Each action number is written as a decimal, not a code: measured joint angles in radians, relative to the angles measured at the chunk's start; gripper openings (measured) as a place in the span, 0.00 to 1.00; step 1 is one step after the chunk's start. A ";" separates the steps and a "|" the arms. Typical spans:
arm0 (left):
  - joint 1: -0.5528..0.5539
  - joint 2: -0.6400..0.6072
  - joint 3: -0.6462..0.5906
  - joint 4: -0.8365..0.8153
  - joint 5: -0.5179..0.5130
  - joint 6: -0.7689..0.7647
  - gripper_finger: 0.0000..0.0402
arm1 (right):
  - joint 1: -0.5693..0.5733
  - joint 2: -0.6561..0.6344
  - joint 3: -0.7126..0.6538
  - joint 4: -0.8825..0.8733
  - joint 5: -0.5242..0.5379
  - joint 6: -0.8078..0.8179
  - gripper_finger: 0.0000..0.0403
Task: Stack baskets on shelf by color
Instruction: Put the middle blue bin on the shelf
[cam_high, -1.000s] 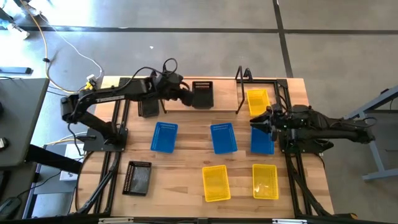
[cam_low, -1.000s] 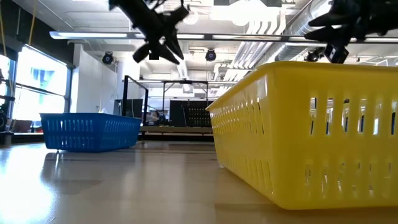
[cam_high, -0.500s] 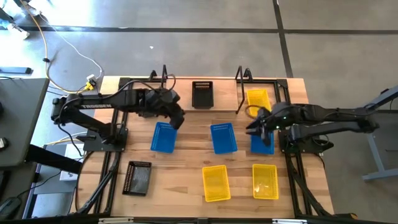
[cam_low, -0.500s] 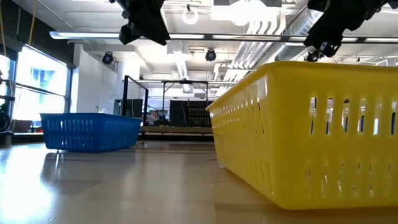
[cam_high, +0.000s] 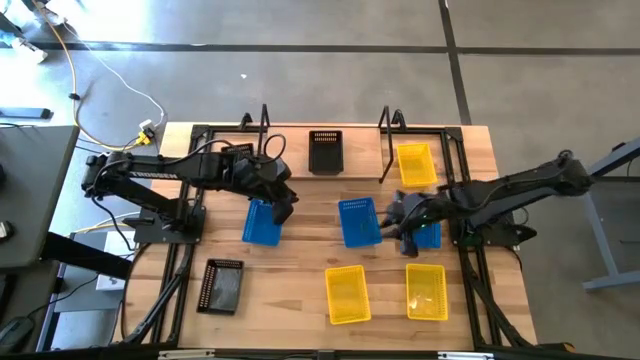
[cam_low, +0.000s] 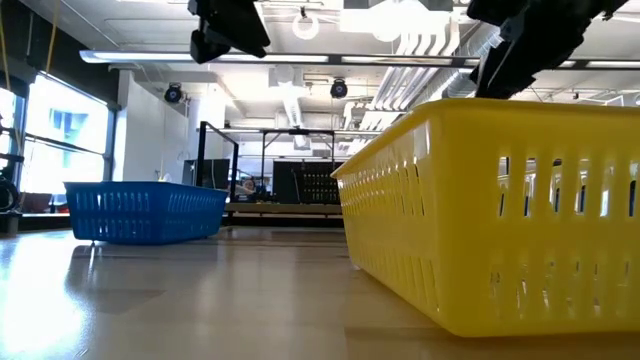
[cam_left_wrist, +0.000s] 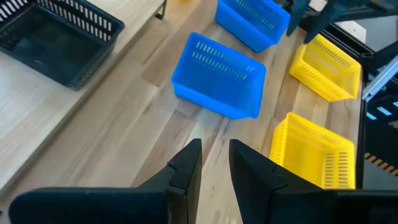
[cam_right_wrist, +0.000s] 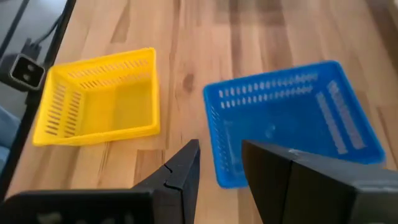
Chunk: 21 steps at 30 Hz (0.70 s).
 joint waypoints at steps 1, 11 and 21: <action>-0.002 0.000 0.000 0.000 0.000 0.000 0.18 | 0.008 0.022 0.000 0.021 0.005 -0.014 0.26; -0.002 0.000 0.000 0.000 0.000 0.000 0.18 | 0.035 0.224 0.000 0.083 0.032 -0.092 0.26; -0.002 0.000 0.000 0.000 0.000 0.000 0.18 | 0.035 0.363 0.000 0.132 0.066 -0.086 0.26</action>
